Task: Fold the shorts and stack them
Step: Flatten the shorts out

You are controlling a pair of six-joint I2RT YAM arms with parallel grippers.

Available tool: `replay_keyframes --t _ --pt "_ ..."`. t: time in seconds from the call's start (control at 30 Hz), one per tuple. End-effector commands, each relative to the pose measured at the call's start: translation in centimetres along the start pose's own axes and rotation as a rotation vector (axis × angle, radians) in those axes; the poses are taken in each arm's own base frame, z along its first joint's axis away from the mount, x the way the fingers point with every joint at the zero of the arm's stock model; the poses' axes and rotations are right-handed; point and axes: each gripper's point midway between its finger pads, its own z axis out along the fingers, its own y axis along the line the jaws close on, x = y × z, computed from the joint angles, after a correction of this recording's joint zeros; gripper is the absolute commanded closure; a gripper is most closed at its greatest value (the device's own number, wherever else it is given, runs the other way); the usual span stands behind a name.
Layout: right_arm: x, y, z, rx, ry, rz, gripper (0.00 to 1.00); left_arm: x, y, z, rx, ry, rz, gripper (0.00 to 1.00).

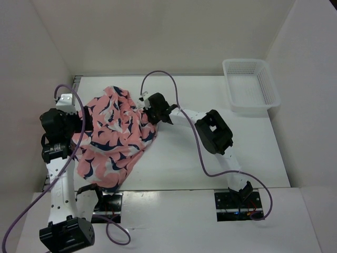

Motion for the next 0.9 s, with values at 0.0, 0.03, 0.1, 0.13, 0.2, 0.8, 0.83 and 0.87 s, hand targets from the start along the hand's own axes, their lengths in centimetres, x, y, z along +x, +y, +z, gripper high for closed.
replay_keyframes --t 0.0,0.03,0.1,0.13,0.2,0.8,0.83,0.87 --pt "-2.5 -2.5 -2.8 0.131 -0.079 0.079 1.0 -0.3 -1.4 0.1 0.083 -0.015 -0.018 0.0" --pt "-2.9 -4.1 -3.7 0.195 -0.098 0.109 1.0 0.3 -2.0 0.7 0.119 0.011 -0.024 0.02" --pt "-4.9 -8.0 -7.4 0.278 -0.161 0.228 1.0 0.7 -2.5 1.7 0.141 0.045 -0.027 0.03" --pt "-3.9 -9.7 -8.5 0.323 -0.155 0.273 1.0 1.6 -3.1 2.9 0.17 0.095 -0.03 0.03" --pt "-2.8 -13.5 -12.3 0.398 -0.158 0.389 1.0 2.7 -4.0 3.7 0.2 0.163 -0.037 0.04" --pt "11.7 -10.7 -20.6 0.355 0.044 0.792 1.0 18.2 -26.0 -8.6 0.869 0.763 0.557 0.05" --pt "12.5 -11.9 -21.4 0.384 0.047 0.808 1.0 19.2 -24.8 -8.9 0.843 0.801 0.574 0.07" --pt "13.5 -12.7 -21.7 0.422 0.057 0.81 1.0 20.2 -23.9 -9.8 0.841 0.832 0.588 0.07"
